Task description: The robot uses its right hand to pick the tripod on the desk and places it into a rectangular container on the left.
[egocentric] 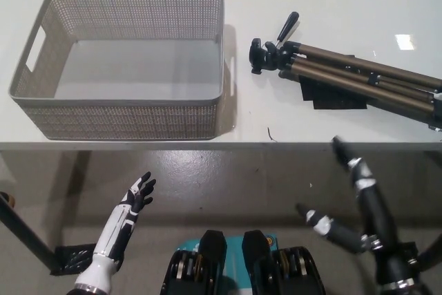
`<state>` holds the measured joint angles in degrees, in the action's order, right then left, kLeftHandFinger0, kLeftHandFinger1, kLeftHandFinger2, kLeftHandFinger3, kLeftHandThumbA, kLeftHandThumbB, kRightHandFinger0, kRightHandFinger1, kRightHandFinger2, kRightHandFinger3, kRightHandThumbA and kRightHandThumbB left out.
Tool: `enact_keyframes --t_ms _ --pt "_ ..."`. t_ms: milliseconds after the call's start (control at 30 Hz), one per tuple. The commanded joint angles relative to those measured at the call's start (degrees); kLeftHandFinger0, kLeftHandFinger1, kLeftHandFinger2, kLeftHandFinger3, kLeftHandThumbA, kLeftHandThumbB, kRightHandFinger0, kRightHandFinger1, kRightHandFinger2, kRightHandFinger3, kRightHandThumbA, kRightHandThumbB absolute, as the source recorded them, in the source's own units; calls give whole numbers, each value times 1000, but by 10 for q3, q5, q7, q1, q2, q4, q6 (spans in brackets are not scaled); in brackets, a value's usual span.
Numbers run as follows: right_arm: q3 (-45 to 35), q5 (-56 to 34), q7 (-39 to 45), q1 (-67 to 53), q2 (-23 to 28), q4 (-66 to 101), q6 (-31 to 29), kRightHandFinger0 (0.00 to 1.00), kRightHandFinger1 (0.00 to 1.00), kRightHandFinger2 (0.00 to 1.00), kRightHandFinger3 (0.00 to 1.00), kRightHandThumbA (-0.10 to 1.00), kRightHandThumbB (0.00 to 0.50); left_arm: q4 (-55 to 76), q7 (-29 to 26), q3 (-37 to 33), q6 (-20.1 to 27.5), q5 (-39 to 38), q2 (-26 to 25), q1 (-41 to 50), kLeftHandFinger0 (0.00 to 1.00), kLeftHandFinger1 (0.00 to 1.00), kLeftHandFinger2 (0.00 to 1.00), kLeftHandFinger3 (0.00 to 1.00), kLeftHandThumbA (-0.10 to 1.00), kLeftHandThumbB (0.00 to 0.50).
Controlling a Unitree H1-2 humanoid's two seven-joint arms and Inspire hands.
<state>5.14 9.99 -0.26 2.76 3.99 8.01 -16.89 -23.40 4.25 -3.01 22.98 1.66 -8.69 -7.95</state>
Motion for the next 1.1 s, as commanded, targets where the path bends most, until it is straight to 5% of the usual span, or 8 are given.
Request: enact_keyframes --t_ms 0,100,167,367,567,700,1067 --pt "-53 51 24 76 58 184 88 1000 1000 1000 1000 1000 308 18 21 0 39 -19 -5 -9 1000 1000 1000 1000 1000 500" --pt "-71 100 58 134 99 233 158 1000 1000 1000 1000 1000 317 16 24 4 39 -27 -4 -11 1000 1000 1000 1000 1000 500" --pt "-73 116 95 191 130 256 241 1000 1000 1000 1000 1000 367 13 27 6 39 -32 -4 -12 1000 1000 1000 1000 1000 500" --pt "-42 179 156 373 206 170 326 1000 1000 1000 1000 1000 417 12 27 6 39 -29 -5 -11 1000 1000 1000 1000 1000 500" --pt "24 197 181 536 216 -31 354 1000 1000 1000 1000 1000 423 14 29 5 39 -29 -6 -11 1000 1000 1000 1000 1000 500" --pt "76 220 178 634 203 -217 330 1000 1000 1000 1000 1000 478 16 28 7 37 -32 -7 -11 1000 1000 1000 1000 1000 500" --pt "166 226 164 771 160 -577 293 1000 1000 1000 1000 1000 473 12 29 7 39 -33 -7 -14 1000 1000 1000 1000 1000 500"
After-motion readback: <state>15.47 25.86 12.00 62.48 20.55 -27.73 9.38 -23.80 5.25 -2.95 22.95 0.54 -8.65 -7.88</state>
